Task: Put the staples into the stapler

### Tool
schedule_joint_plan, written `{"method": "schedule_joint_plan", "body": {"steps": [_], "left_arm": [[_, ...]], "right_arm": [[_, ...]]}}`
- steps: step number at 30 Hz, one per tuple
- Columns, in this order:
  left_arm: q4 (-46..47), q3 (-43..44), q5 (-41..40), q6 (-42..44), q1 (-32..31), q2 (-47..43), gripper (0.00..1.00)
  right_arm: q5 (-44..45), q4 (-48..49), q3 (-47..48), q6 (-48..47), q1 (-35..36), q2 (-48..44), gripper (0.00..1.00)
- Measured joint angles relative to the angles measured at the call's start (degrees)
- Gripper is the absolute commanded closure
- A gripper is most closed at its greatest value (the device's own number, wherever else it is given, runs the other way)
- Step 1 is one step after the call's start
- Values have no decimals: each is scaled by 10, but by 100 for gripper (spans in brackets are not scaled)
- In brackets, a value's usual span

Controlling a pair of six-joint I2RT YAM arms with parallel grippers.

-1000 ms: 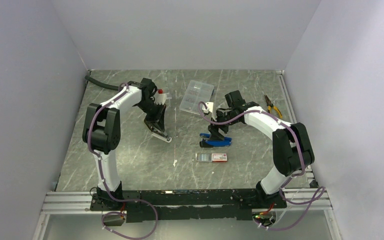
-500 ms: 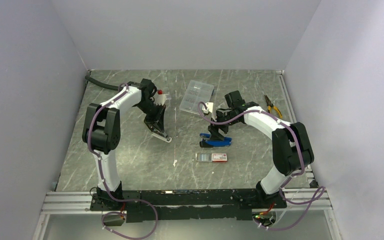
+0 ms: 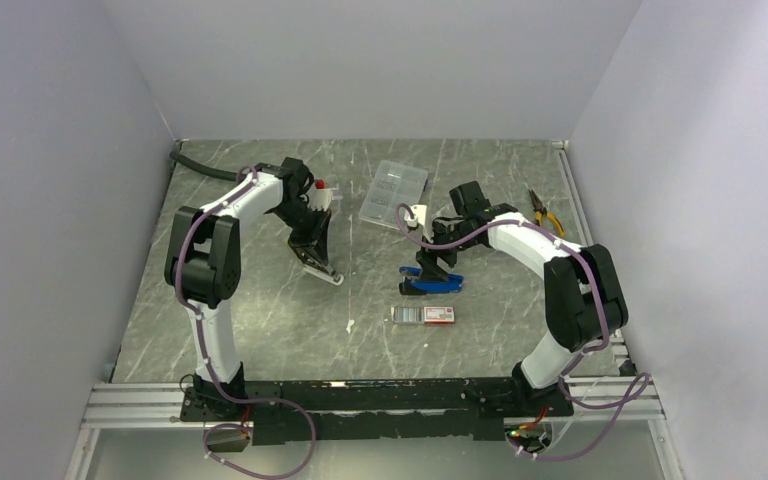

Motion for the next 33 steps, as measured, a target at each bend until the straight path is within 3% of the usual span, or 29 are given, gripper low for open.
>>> {"method": "schedule_joint_plan", "body": {"steps": [33], "left_arm": [[-4,2,0,0,0,7,97]], "right_arm": [[3,-2,0,-4,0,0,18]]}}
